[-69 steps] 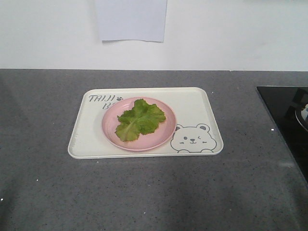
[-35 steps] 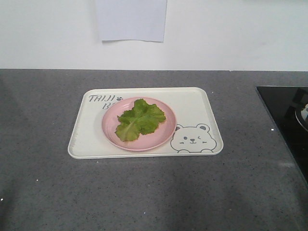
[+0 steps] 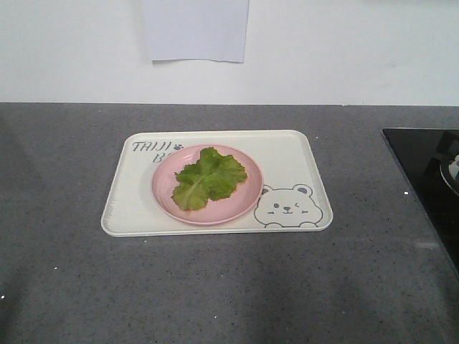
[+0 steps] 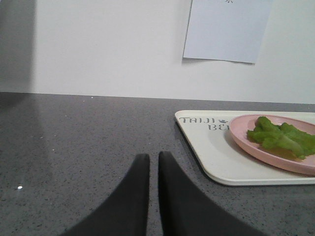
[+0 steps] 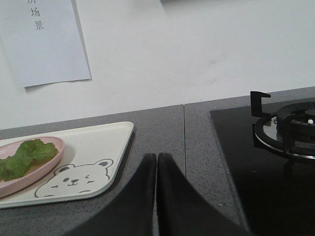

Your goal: Transfer vegetables to tray and serve

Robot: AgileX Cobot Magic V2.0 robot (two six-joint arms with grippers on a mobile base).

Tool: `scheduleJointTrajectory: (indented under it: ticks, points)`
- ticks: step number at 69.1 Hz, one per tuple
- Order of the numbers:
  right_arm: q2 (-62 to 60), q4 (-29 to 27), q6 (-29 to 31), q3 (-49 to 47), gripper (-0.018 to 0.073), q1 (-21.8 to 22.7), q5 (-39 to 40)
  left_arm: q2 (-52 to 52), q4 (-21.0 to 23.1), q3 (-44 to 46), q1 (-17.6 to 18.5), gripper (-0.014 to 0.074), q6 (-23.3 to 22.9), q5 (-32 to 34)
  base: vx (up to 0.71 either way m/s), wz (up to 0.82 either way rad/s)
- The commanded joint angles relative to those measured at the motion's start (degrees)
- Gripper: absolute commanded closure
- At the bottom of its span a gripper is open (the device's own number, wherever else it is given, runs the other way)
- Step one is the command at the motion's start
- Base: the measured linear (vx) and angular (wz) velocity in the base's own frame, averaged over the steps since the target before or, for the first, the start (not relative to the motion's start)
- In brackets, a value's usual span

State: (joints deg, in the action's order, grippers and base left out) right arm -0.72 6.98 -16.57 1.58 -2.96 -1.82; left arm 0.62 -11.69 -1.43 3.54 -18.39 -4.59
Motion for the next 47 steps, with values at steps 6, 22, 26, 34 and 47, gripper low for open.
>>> scheduleJointTrajectory:
  ticks: [6, 22, 26, 34, 47]
  points:
    - [-0.29, 0.17, -0.07, 0.91, 0.0561, 0.28, 4.35, 0.88, -0.02, -1.19, -0.06, 0.0575, -0.41, 3.69, 0.00, 0.00]
    - [-0.29, 0.17, -0.07, 0.91, 0.0561, 0.28, 4.35, 0.88, -0.02, -1.19, -0.06, 0.0575, -0.41, 3.69, 0.00, 0.00]
    - [-0.29, 0.17, -0.07, 0.91, 0.0561, 0.28, 4.35, 0.88, -0.02, -1.19, -0.06, 0.0575, -0.41, 3.69, 0.00, 0.00]
    - [-0.29, 0.22, -0.07, 0.91, 0.0561, 0.28, 4.35, 0.88, -0.02, -1.19, -0.06, 0.0575, -0.41, 3.69, 0.00, 0.00]
    - [-0.29, 0.22, -0.07, 0.91, 0.0561, 0.28, 4.22, 0.88, -0.02, -1.19, -0.06, 0.0575, -0.41, 3.69, 0.00, 0.00]
